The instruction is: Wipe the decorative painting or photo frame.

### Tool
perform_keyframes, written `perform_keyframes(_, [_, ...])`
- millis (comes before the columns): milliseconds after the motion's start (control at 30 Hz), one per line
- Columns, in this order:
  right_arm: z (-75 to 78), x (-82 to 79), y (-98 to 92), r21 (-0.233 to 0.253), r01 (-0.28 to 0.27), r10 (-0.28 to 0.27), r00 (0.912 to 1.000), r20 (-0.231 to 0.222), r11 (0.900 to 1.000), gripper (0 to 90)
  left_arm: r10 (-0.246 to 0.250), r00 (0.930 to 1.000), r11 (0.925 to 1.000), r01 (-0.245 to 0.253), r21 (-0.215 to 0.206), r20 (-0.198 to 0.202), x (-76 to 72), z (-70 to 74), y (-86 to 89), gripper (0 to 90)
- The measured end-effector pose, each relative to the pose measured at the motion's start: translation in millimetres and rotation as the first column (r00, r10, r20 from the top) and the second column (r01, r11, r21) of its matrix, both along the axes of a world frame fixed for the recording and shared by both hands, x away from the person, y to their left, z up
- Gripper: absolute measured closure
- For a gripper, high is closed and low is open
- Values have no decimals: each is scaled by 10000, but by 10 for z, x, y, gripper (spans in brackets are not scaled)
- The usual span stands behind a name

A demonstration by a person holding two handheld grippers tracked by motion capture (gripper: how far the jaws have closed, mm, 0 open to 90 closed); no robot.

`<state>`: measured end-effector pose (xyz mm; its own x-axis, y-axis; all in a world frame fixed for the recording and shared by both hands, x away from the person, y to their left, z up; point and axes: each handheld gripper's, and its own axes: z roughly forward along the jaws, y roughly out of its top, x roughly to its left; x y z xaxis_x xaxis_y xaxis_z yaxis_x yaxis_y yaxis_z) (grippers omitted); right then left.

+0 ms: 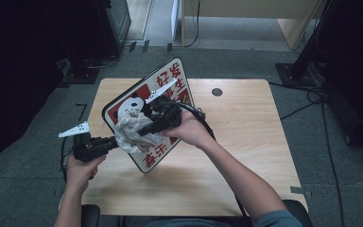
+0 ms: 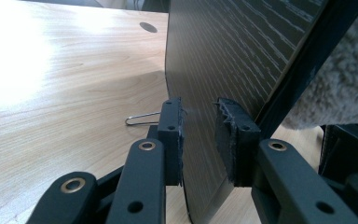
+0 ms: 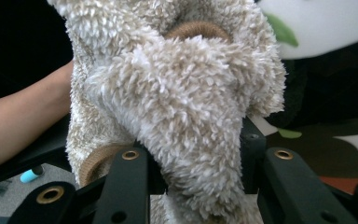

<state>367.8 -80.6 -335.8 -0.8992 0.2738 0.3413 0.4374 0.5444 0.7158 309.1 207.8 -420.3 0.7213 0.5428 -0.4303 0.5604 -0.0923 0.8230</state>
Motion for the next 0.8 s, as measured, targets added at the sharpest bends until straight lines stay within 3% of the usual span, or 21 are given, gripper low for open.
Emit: perform_keyframes(800, [-306,-49,-51,-100,-29,26,9993,-369,9999,653,19,10000,10000,-19,1,-8,-10,4,-7,730])
